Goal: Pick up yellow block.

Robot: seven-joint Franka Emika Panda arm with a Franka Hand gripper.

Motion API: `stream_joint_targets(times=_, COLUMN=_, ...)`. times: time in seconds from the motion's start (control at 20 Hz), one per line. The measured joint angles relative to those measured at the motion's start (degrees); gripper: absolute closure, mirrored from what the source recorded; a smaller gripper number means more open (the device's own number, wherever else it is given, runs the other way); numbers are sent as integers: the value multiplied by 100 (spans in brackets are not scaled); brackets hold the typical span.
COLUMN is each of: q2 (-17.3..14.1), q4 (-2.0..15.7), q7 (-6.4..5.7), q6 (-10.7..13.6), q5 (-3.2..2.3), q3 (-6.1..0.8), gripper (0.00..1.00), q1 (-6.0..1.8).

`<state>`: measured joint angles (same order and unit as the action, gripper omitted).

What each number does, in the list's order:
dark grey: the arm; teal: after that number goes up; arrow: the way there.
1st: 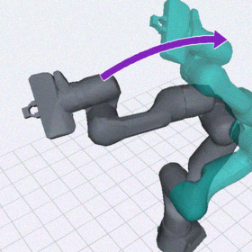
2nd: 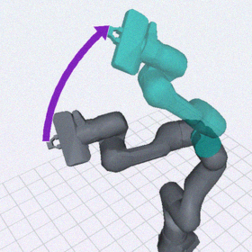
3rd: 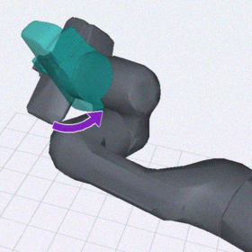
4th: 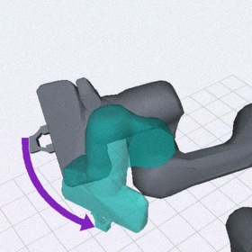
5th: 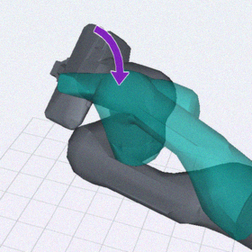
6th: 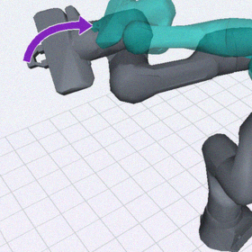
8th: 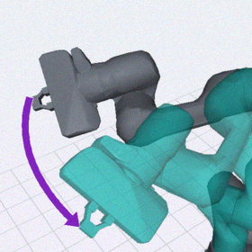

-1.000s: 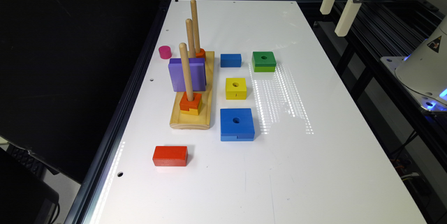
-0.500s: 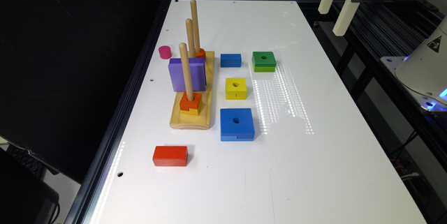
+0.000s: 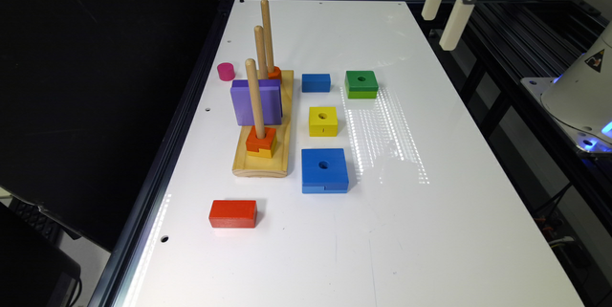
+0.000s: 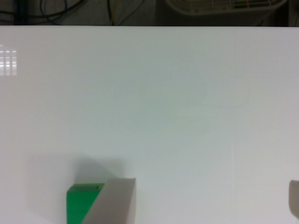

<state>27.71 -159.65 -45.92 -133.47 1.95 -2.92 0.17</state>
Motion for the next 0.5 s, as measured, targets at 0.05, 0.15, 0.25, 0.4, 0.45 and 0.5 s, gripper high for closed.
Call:
stream_joint_targets(times=0.05, q2=-30, q4=21, q7=0, q6=0, q5=0, q3=0, gripper=0, q1=0)
stream_joint_targets(times=0.15, q2=-44, q4=31, q7=0, q6=0, q5=0, q3=0, gripper=0, q1=0)
stream_joint_targets(times=0.25, q2=-44, q4=33, q7=0, q6=0, q5=0, q3=0, gripper=0, q1=0)
stream_joint_targets(times=0.4, q2=-44, q4=41, q7=0, q6=0, q5=0, q3=0, gripper=0, q1=-1)
stream_joint_targets(times=0.45, q2=-44, q4=46, q7=0, q6=0, q5=0, q3=0, gripper=0, q1=-1)
stream_joint_targets(times=0.5, q2=-47, q4=58, q7=0, q6=0, q5=0, q3=0, gripper=0, q1=-1)
